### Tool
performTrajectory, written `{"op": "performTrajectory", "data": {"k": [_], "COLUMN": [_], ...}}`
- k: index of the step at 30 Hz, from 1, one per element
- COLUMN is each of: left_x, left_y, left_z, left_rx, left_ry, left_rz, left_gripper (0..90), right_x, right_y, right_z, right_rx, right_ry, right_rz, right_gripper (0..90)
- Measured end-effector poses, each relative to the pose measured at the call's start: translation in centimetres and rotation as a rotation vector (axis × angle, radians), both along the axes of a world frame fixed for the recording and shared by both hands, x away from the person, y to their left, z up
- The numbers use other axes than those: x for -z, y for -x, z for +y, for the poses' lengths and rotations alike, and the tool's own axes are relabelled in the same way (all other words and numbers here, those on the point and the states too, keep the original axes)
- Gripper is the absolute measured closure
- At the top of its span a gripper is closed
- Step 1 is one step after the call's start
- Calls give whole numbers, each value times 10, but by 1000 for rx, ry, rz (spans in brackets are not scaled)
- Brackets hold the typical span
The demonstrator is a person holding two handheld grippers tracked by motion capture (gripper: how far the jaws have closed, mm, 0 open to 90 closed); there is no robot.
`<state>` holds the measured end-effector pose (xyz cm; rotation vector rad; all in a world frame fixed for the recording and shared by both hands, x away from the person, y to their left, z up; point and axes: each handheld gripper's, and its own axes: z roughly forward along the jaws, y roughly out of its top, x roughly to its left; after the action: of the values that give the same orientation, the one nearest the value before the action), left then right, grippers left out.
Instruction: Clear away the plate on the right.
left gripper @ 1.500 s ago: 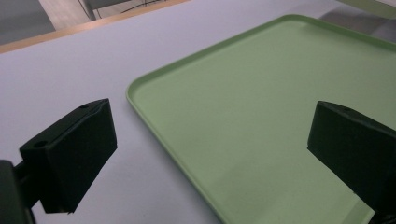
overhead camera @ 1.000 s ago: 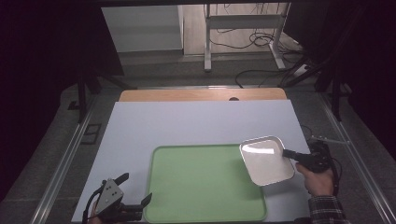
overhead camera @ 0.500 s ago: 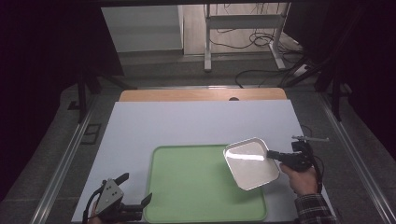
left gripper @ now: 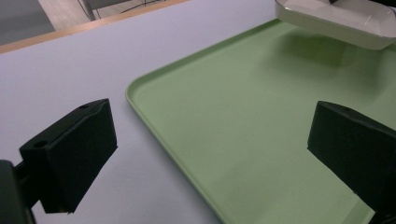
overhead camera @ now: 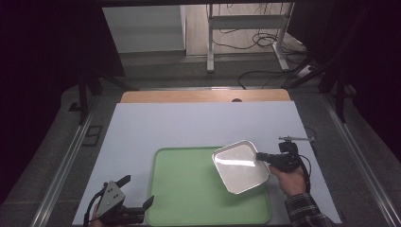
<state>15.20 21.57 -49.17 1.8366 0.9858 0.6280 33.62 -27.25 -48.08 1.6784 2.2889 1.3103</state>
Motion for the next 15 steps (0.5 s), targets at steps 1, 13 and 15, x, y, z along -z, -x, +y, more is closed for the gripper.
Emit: {"op": "performTrajectory", "data": {"k": [1,13,15], "left_x": [0,0,0], "left_y": [0,0,0], "left_z": [0,0,0], "left_rx": [0,1,1], "left_ry": [0,1,0], "left_rz": [-1,-3,-3], "left_gripper": [12,12,12], "right_x": [1,9,11], "right_y": [-1,-6,-7], "right_z": [4,38,44], "right_rx": [-3,-28,-31], "right_ry": [0,24,26], "right_rz": [-3,11,14], "right_gripper": [887,888,888]}}
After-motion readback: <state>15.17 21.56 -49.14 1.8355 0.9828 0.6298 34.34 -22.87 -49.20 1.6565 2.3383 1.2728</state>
